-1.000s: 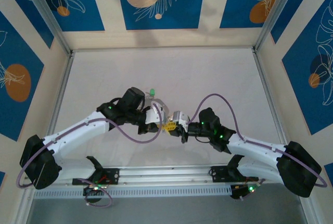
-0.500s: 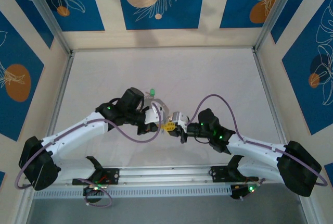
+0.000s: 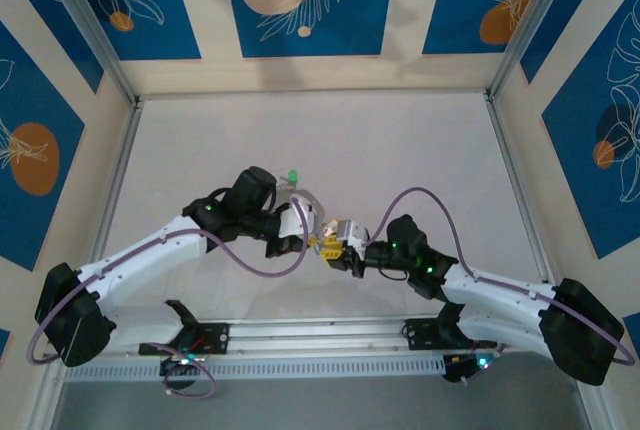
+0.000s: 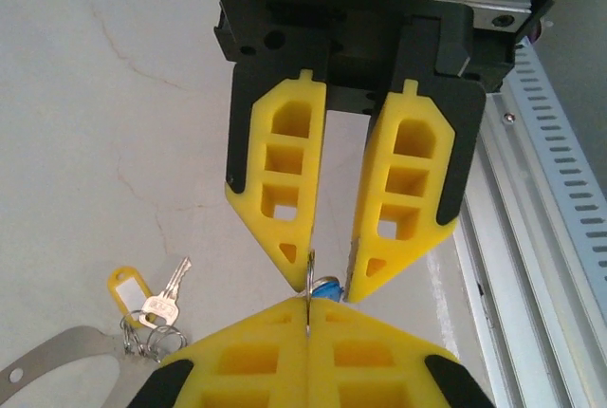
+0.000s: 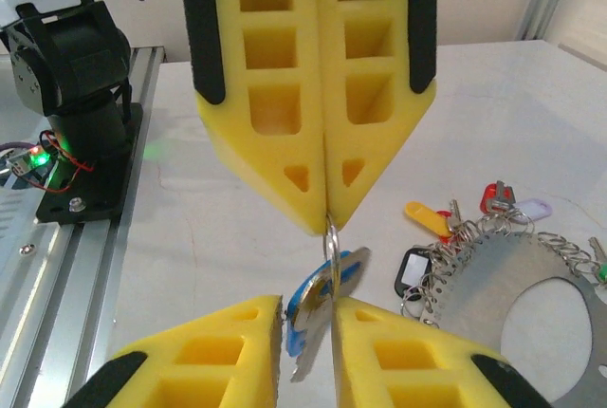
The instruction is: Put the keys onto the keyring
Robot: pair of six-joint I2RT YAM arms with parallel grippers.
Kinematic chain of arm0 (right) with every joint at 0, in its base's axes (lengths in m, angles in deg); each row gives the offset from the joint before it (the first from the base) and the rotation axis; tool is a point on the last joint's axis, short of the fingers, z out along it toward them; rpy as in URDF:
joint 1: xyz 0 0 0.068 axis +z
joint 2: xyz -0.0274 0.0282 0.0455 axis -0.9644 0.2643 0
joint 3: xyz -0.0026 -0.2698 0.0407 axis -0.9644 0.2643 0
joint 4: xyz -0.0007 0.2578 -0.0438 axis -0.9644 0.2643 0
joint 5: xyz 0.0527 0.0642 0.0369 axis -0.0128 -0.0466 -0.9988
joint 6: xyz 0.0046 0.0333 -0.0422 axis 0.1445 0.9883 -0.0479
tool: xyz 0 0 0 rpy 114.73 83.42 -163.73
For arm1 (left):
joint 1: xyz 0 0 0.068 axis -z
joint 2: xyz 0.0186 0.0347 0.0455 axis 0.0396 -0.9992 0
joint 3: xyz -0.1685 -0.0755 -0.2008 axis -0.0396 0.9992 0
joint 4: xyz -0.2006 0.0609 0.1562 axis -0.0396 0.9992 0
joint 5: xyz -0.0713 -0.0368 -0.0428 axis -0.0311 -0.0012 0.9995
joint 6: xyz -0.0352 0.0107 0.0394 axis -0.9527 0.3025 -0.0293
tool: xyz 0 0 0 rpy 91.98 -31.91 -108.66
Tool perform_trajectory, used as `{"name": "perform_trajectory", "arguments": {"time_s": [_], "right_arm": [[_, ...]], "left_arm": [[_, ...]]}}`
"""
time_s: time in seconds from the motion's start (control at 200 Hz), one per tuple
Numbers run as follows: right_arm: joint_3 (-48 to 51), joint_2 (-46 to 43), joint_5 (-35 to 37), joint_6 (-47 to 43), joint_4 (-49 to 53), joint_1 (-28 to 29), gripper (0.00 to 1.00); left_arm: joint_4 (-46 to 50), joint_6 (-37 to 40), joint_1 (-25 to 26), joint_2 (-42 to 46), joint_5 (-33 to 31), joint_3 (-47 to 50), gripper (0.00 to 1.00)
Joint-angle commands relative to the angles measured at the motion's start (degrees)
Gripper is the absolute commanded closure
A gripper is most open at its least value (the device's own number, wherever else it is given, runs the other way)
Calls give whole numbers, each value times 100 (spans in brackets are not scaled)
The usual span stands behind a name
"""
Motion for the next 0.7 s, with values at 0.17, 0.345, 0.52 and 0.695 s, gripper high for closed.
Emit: {"name": "perform_trajectory", "arguments": {"time_s": [0.17, 0.345, 0.52, 0.695], "right_arm": [[158, -344, 40, 89, -120, -53, 77], [176, -362, -9, 153, -98, -65, 83], [178, -401, -44, 172, -97, -73, 87], [229, -430, -44, 185, -206, -73, 76]], "left_arm": [[45, 274, 75, -31, 331, -181, 100], [-9, 259, 97, -49, 426, -180, 100], [61, 325, 127, -60, 381, -179, 100], [57, 329, 157, -62, 303, -163, 100]]}}
